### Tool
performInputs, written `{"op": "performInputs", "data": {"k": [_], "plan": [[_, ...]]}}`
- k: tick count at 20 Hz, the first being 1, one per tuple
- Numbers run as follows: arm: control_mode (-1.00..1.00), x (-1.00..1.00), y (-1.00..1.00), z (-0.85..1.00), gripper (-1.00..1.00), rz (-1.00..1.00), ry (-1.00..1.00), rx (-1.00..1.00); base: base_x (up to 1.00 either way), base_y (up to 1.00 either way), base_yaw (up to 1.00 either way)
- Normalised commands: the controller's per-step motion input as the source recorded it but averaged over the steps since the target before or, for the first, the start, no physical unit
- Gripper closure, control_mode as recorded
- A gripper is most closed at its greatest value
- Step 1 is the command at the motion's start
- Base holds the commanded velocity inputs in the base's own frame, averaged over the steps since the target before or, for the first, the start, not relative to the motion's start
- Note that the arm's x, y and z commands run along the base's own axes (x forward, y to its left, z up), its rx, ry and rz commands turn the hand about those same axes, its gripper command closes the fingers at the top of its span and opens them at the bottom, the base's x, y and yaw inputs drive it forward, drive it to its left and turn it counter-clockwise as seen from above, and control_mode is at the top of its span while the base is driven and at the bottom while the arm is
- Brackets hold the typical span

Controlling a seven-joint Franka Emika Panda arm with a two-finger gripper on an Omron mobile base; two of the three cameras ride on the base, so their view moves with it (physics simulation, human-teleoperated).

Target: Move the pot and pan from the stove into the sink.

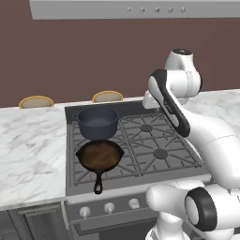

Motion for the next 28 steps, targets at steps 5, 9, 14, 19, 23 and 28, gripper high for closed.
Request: {"op": "performInputs", "data": {"k": [5,9,14,19,23,28], "plan": [[-1.0,0.01,0.0,0.0,-1.0,0.0,0.01,0.0,0.0,0.0,0.0],[-1.0,-0.14,0.0,0.0,-1.0,0.0,-0.01,0.0,0.0,0.0,0.0],[-1.0,-0.27,0.0,0.0,-1.0,0.0,-0.03,0.0,0.0,0.0,0.0],[-1.0,-0.48,0.03,0.0,-1.0,0.02,-0.03,0.01,0.0,0.0,0.0],[-1.0,-0.56,0.13,0.0,-1.0,0.02,-0.02,0.02,0.0,0.0,0.0],[-1.0,-0.55,0.28,0.0,-1.0,0.01,-0.01,0.01,0.0,0.0,0.0]]}}
